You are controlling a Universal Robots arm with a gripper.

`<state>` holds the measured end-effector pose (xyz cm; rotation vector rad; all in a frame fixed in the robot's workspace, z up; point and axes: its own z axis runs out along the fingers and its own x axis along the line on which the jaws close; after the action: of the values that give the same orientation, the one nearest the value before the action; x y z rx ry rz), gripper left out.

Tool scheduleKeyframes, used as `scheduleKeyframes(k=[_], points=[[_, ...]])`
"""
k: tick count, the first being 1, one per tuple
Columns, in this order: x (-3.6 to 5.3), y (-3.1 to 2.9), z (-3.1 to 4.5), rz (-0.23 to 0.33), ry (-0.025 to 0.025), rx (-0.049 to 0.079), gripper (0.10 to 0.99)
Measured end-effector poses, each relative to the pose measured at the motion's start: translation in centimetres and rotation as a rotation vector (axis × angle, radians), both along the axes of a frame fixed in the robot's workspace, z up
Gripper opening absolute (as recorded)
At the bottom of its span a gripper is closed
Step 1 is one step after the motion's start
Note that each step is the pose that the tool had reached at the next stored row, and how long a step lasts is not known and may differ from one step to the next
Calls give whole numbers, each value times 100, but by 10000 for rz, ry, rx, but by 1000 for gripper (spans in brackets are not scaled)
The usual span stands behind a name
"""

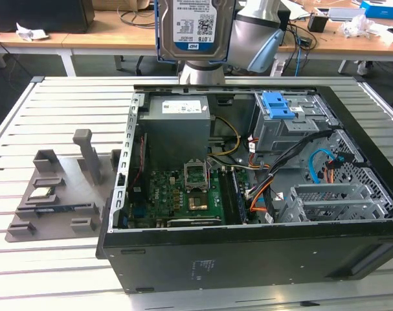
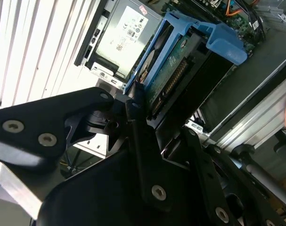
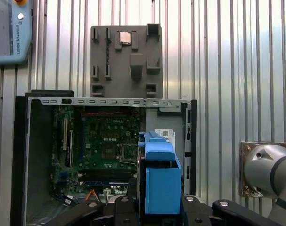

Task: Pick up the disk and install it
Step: 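Pick up the disk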

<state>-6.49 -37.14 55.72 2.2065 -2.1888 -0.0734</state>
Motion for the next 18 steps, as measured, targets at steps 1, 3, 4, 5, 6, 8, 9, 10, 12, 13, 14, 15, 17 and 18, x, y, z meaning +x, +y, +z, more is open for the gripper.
scheduleKeyframes(k=[1, 3, 4, 5, 6, 8, 9, 10, 12, 13, 14, 15, 17, 18], points=[[1, -18, 0, 0, 1, 0, 365], [3, -71, 0, 0, 0, 0, 365], [5, -104, -1, -1, 0, 0, 365], [6, -127, -1, -1, 1, 0, 365], [7, -145, -1, -1, 1, 0, 365], [11, -204, -2, 0, 0, 0, 365], [12, -239, -2, 0, 0, 0, 365], [13, -257, -3, -1, 0, 0, 365], [14, -276, -3, 0, 1, -1, 365], [14, -292, -3, -1, 0, 0, 365], [15, -303, -3, -1, 1, -1, 365], [15, -310, -3, -1, 0, 0, 365], [15, -337, -3, 0, 1, 0, 365], [15, -354, -3, -1, 1, -1, 365]])
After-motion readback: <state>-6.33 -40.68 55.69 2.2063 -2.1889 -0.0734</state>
